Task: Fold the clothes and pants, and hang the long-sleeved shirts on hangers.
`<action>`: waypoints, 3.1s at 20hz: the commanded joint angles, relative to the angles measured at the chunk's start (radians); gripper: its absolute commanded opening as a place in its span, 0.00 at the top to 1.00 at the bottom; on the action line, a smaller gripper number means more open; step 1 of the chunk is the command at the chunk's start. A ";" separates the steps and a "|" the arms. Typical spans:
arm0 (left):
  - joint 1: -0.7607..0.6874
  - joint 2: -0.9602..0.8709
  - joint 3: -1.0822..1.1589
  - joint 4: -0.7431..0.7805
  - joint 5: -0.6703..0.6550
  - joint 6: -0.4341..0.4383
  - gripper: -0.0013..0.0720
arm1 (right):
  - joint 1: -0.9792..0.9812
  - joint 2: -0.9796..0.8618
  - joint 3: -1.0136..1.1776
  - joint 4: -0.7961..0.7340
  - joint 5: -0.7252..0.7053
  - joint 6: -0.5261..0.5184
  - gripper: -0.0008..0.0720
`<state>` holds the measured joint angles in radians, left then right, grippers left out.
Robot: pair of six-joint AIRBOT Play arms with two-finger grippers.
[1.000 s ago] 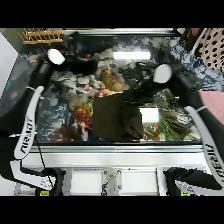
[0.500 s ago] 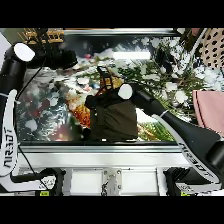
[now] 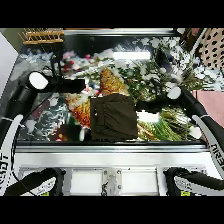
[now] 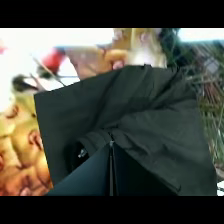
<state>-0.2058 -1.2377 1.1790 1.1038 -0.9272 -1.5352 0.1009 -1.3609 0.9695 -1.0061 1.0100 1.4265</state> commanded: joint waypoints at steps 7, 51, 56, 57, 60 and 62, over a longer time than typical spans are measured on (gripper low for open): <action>-0.123 0.024 -0.102 0.000 0.050 0.001 0.98 | -0.049 -0.230 -0.106 0.538 0.009 -0.391 0.01; -0.121 0.023 -0.102 -0.005 0.036 -0.036 0.98 | -1.014 0.053 0.204 -0.413 0.195 0.175 0.97; -0.121 0.023 -0.102 -0.004 0.029 -0.035 0.98 | -1.016 0.066 0.146 -0.420 0.256 0.175 0.17; -0.121 0.023 -0.102 -0.004 0.029 -0.035 0.98 | -1.016 0.088 0.146 -0.436 0.254 0.175 0.09; -0.121 0.023 -0.102 -0.004 0.026 -0.035 0.98 | -1.015 0.221 0.147 -0.463 0.170 0.175 0.09; -0.121 0.023 -0.102 -0.004 0.027 -0.035 0.98 | -0.986 0.336 0.146 -0.436 0.085 0.169 0.09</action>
<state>-0.3260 -1.2140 1.0775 1.0996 -0.8993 -1.5711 -0.9073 -1.1511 1.1210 -1.4483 1.1896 1.5982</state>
